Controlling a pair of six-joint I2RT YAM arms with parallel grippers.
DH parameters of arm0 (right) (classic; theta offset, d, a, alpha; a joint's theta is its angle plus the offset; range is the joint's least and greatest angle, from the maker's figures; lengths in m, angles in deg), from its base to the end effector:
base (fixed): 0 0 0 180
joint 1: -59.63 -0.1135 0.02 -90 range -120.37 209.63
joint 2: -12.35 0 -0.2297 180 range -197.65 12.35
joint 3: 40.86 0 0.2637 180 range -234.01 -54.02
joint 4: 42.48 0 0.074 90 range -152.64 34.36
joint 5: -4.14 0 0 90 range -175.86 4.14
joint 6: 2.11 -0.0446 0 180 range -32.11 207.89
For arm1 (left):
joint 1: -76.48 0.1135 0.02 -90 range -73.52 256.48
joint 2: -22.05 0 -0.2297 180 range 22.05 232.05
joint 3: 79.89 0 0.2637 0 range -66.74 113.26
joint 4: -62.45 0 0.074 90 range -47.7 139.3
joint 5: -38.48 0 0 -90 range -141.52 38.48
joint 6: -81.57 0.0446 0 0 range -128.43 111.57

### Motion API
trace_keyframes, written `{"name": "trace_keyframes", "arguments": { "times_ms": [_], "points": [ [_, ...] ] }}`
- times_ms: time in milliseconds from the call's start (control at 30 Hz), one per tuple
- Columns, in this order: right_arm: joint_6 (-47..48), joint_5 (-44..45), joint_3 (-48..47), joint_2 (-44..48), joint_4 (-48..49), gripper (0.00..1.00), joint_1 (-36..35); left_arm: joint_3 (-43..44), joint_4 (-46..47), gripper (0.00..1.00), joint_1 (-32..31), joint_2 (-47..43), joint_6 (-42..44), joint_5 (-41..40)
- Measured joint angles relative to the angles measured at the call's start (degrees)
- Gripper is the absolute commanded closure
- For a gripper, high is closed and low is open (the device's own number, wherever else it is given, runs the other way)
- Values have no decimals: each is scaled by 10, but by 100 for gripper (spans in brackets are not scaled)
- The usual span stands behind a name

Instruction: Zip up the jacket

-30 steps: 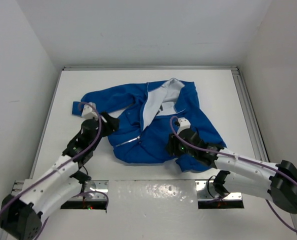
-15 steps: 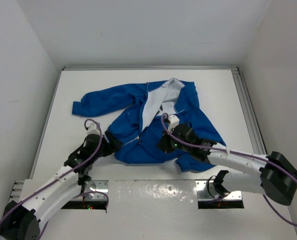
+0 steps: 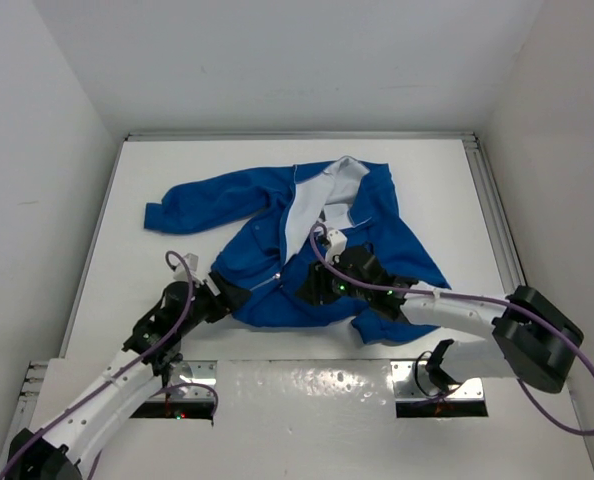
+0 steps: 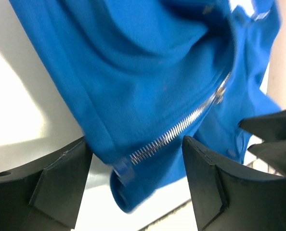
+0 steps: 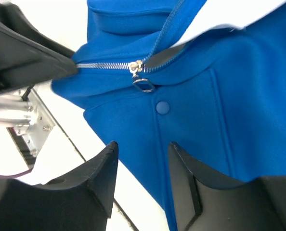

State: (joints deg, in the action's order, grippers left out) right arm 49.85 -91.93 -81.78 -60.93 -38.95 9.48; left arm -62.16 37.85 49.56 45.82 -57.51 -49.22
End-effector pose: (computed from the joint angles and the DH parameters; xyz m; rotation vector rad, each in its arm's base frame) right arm 0.1760 0.2183 0.1353 -0.3068 2.2250 1.0088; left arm 0.1544 -0.0804 0.1179 -0.4015 2.1823 -0.8136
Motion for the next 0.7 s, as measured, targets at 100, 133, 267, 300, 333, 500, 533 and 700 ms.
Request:
{"name": "trace_keyframes", "arguments": {
  "times_ms": [100, 133, 267, 300, 333, 500, 533, 700],
  "points": [
    [-1, -18, 0, -20, 25, 64, -2, -12, 11, 28, 0, 18, -15, 27],
    [0, -22, 0, -26, 33, 68, -2, -14, 17, 28, 0, 22, -19, 35],
    [8, -33, -15, -66, 53, 100, -3, -17, 44, 28, 0, 27, -29, 60],
    [13, -35, -23, -78, 56, 100, -3, -17, 50, 28, 0, 27, -31, 64],
    [12, -37, -32, -92, 60, 100, -3, -17, 56, 28, 0, 26, -33, 66],
    [17, -45, -70, -152, 83, 56, -3, -17, 69, 31, 0, 19, -38, 71],
    [18, -46, -75, -161, 84, 55, -3, -17, 75, 32, 0, 21, -39, 72],
    [33, -49, -97, -186, 85, 53, -3, -17, 96, 43, 0, 31, -38, 74]
  ]
}}
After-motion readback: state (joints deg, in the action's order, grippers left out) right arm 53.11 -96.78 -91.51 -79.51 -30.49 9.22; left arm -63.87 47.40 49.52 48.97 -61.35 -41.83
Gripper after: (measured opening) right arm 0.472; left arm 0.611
